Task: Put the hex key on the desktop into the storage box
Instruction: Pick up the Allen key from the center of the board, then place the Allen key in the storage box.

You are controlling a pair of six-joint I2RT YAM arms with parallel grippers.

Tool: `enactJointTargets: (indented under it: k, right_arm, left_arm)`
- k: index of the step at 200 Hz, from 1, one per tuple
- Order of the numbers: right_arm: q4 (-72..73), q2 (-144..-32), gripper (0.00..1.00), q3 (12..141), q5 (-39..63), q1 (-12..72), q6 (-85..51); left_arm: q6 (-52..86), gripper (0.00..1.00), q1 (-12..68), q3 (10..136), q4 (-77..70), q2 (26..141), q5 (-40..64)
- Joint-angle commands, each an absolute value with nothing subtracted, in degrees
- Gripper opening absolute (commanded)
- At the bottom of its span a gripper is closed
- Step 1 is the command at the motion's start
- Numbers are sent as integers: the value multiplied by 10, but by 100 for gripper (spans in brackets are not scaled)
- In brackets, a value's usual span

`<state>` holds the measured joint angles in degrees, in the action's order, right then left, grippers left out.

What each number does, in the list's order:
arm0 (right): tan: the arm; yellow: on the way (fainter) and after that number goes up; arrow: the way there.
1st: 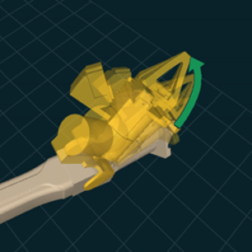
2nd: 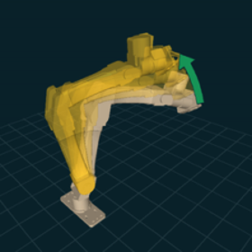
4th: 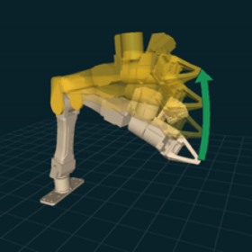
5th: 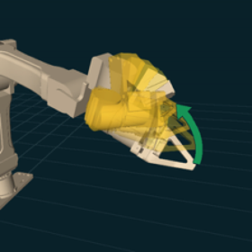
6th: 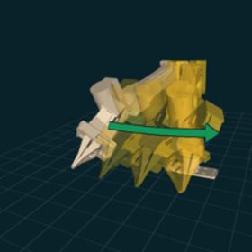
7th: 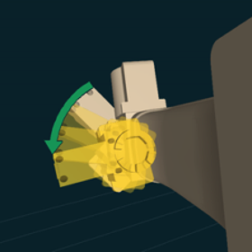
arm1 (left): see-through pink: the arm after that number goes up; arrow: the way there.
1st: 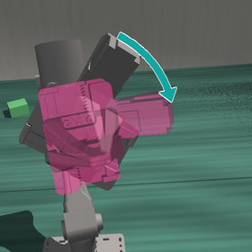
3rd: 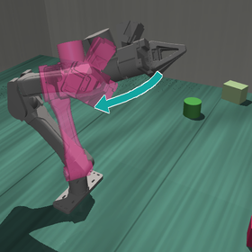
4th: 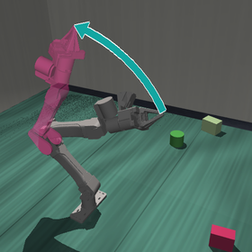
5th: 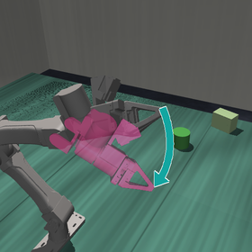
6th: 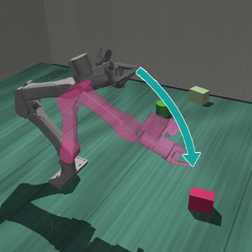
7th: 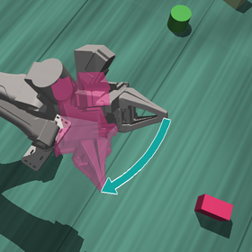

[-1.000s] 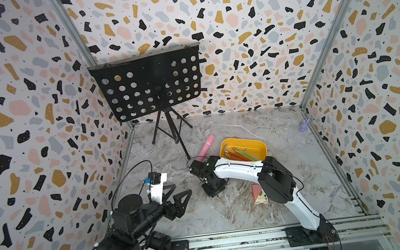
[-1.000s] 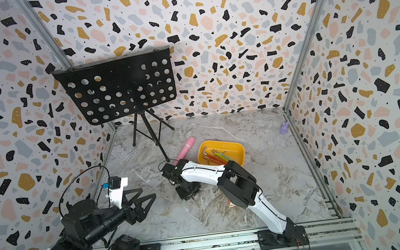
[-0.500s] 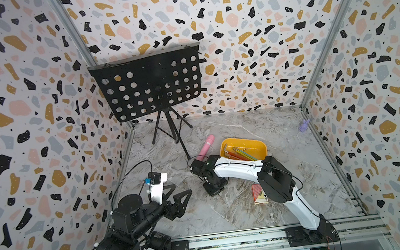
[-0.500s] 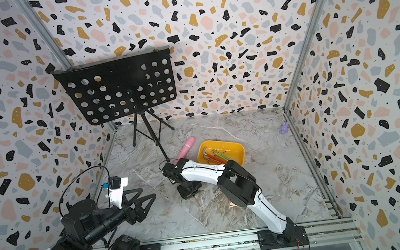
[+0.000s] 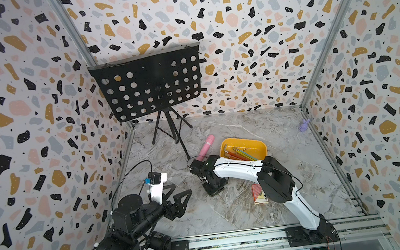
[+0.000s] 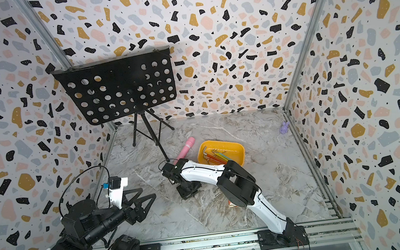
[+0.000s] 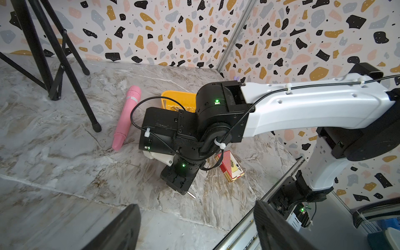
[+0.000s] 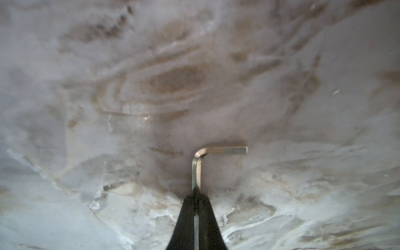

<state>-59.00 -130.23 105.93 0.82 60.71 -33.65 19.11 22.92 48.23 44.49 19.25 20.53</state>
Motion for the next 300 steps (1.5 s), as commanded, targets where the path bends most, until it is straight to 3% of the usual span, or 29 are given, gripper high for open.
enactJointTargets:
  k: [1,98,170,228,300]
  right_arm:
    - [-576,-1293,0,1055,0,608,-341]
    - [-598,-1184,0,1063,-25,579,-292]
    - [-620,-1098,0,1107,-26,418,-125]
    - [-620,-1136,0,1141,-35,321,16]
    - [-620,-1206,0,1116,-2,295,140]
  left_arm:
    - [193,86,226,476,423,190,206]
    - [193,86,226,475,422,191,207]
    - [193,86,226,475,422,191,207]
    - [193,86,227,475,423,192,207]
    - [193,86,226,476,422,194,207]
